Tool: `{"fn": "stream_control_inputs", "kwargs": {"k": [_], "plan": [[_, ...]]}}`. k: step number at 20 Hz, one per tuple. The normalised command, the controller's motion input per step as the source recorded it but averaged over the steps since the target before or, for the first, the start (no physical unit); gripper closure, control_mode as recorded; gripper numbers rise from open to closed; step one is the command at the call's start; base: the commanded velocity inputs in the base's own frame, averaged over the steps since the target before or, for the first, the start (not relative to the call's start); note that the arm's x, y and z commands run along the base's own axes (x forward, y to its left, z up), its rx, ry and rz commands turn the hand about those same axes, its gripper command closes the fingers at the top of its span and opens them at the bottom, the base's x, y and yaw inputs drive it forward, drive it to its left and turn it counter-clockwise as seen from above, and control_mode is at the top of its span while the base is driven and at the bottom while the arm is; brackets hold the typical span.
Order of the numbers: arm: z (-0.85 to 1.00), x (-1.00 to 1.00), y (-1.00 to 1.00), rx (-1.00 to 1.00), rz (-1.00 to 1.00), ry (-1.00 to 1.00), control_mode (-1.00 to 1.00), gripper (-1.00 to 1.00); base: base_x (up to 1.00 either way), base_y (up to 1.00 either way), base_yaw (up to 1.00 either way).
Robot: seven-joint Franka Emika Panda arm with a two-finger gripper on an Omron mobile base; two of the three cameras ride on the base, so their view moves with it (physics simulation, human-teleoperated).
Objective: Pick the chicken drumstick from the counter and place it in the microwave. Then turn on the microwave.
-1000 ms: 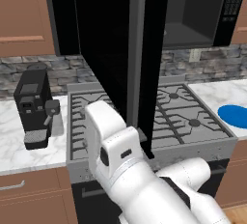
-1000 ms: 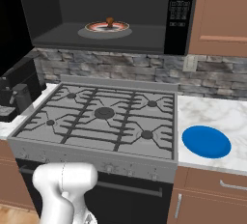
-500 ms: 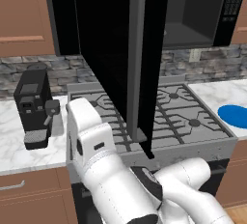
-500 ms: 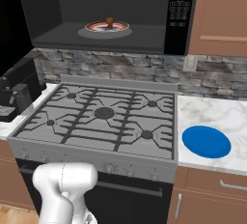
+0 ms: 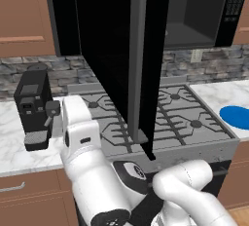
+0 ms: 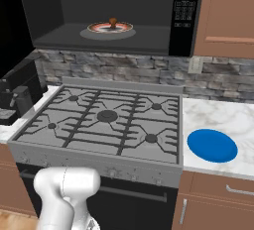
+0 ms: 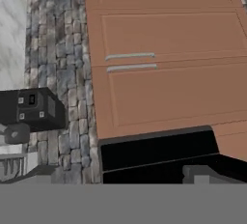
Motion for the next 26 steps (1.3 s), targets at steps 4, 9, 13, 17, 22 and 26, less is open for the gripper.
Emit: {"fn": "stream_control_inputs", "kwargs": {"k": [4,9,13,17,22,26], "plan": [[0.00,0.12,0.00,0.00,-0.15,0.06,-1.00,-1.00,0.00,0.00,0.00],[0.00,0.00,-0.07,0.00,-0.16,0.01,-1.00,-1.00,0.00,0.00,0.00],[0.00,0.00,-0.12,0.00,-0.17,0.00,-1.00,-1.00,0.00,0.00,0.00],[0.02,-0.05,-0.33,0.00,-0.21,0.00,-1.00,-1.00,0.00,0.00,0.00],[0.01,-0.03,-0.41,0.00,-0.24,0.03,-1.00,-1.00,0.00,0.00,0.00],[0.03,-0.06,-0.43,0.00,-0.23,0.03,-1.00,-1.00,0.00,0.00,0.00]]}}
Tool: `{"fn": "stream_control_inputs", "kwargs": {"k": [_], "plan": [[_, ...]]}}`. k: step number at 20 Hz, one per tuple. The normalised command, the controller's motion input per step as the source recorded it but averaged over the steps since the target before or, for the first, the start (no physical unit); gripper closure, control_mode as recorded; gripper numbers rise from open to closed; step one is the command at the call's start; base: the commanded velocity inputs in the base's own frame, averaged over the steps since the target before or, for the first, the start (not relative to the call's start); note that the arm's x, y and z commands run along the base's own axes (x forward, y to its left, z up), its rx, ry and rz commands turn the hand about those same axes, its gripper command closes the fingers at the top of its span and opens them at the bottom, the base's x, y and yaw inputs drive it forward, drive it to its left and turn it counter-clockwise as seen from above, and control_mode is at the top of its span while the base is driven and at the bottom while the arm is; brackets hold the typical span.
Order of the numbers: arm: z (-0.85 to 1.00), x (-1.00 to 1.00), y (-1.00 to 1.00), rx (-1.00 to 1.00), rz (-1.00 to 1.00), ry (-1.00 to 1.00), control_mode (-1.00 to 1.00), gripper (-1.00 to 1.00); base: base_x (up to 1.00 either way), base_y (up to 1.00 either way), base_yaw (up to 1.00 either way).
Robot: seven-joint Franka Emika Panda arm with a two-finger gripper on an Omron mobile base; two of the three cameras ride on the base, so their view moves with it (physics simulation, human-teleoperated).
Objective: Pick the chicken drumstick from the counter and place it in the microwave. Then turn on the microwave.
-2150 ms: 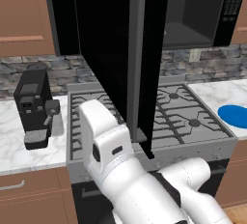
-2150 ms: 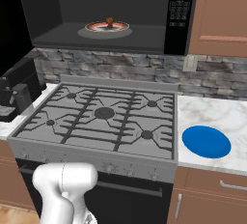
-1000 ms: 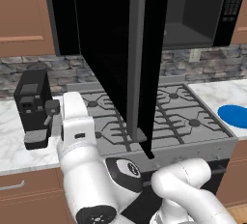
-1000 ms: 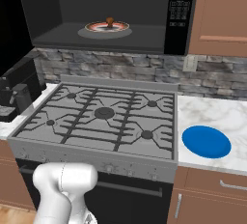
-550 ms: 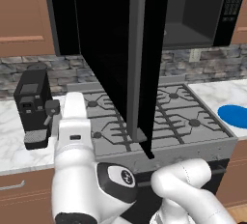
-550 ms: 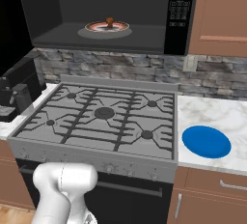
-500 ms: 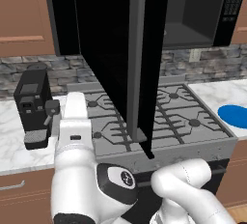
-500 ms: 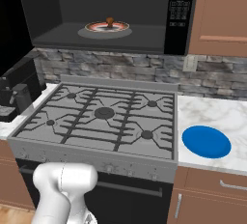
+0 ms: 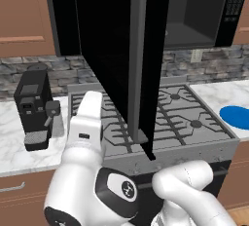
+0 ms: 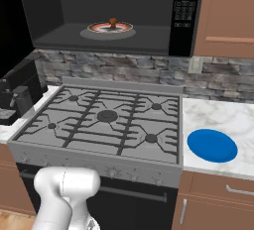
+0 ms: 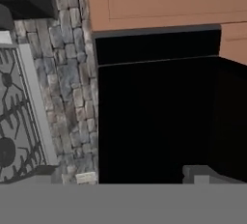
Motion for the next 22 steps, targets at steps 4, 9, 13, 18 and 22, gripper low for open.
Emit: {"fn": "stream_control_inputs", "kwargs": {"k": [4,9,13,18,22], "plan": [[0.06,-0.08,-0.44,0.00,-0.24,0.03,-1.00,-1.00,0.00,0.00,0.00],[0.08,-0.07,-0.46,0.00,-0.24,0.03,-1.00,-1.00,0.00,0.00,0.00],[0.10,-0.05,-0.45,0.00,-0.23,0.05,-1.00,-1.00,0.00,0.00,0.00],[0.12,-0.05,-0.42,0.00,-0.21,0.03,-1.00,-1.00,0.00,0.00,0.00],[0.11,-0.07,-0.50,0.00,-0.19,0.02,-1.00,-1.00,0.00,0.00,0.00]]}}
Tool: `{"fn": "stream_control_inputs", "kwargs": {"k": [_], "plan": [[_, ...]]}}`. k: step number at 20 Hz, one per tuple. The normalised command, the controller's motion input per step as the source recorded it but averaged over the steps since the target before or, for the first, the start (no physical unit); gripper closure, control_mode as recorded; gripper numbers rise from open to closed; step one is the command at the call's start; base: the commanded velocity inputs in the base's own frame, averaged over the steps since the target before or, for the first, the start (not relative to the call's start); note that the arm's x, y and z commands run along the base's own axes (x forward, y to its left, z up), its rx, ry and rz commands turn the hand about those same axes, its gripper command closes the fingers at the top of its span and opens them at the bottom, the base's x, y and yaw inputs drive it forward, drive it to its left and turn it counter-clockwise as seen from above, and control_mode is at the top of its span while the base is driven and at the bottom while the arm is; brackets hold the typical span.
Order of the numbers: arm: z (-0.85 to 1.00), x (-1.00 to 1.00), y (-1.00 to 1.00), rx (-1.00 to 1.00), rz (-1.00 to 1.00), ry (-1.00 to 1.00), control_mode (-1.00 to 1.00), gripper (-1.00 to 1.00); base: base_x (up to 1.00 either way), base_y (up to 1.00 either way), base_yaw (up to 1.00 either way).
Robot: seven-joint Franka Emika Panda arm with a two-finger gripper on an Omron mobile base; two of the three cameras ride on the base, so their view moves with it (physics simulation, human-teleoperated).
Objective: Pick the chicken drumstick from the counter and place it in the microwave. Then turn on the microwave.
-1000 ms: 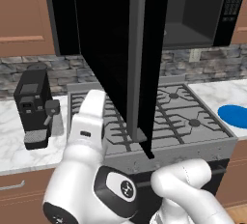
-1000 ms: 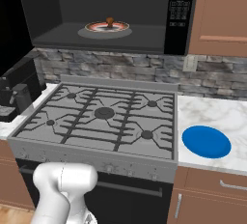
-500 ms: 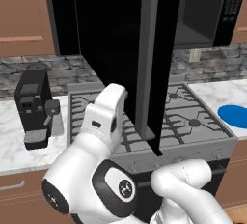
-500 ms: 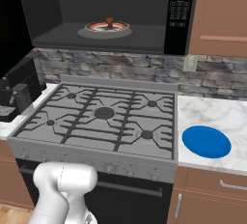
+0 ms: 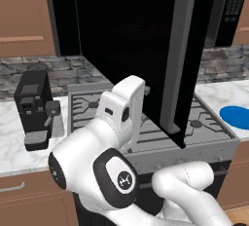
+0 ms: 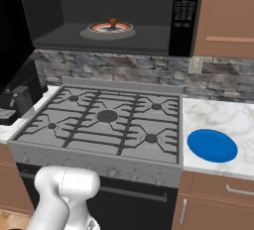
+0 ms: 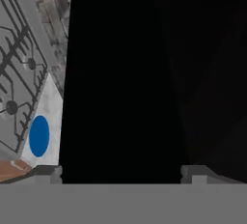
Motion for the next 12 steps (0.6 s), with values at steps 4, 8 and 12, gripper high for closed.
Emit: {"fn": "stream_control_inputs", "kwargs": {"k": [4,8,12], "plan": [[0.11,-0.04,-0.52,0.00,-0.17,0.04,-1.00,-1.00,0.00,0.00,0.00],[0.13,-0.02,-0.51,0.00,-0.15,0.02,-1.00,-1.00,0.00,0.00,0.00],[0.22,-0.01,-0.52,0.00,-0.13,0.00,-1.00,-1.00,0.00,0.00,0.00]]}}
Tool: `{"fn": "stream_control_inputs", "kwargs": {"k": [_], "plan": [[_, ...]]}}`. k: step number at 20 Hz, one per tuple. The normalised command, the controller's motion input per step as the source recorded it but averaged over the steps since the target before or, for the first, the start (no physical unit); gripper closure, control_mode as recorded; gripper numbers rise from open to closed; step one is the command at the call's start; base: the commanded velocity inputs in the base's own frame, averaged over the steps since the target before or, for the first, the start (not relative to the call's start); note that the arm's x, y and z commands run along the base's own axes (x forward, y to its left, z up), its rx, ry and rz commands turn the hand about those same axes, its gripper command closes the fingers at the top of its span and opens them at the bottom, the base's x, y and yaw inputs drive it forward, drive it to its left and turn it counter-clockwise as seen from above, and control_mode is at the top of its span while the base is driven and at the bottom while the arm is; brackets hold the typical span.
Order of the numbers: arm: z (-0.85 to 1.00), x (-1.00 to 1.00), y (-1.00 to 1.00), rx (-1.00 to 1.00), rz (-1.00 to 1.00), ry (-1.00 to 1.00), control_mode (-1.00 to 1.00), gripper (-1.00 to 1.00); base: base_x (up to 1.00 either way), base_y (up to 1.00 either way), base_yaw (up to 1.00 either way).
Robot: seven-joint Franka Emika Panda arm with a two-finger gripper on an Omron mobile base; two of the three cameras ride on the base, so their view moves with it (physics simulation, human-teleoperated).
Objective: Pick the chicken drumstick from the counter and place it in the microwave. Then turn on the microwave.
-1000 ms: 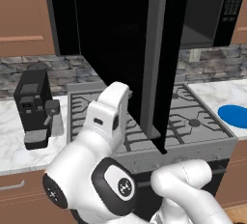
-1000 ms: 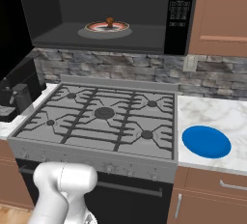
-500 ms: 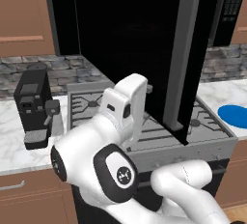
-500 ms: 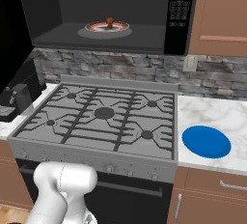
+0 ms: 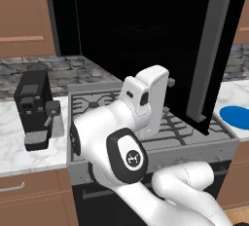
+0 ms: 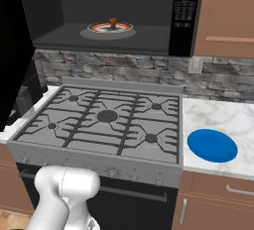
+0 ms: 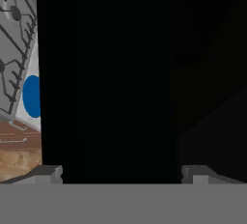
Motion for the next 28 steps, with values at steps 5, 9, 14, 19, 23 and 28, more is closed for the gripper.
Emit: {"fn": "stream_control_inputs", "kwargs": {"k": [5,9,14,19,23,28], "plan": [[0.25,0.00,-0.50,0.00,-0.12,0.00,-1.00,-1.00,0.00,0.00,0.00],[0.25,0.00,-0.48,0.00,-0.10,0.00,-1.00,-1.00,0.00,0.00,0.00],[0.18,0.08,-0.48,0.00,-0.10,0.01,-1.00,-1.00,0.00,0.00,0.00],[0.06,0.19,-0.52,0.02,-0.07,0.00,-1.00,-1.00,0.00,0.00,0.00],[0.00,0.32,-0.45,0.07,-0.02,0.00,-1.00,-1.00,0.00,0.00,0.00],[-0.03,0.42,-0.37,0.12,0.00,0.00,-1.00,-1.00,0.00,0.00,0.00]]}}
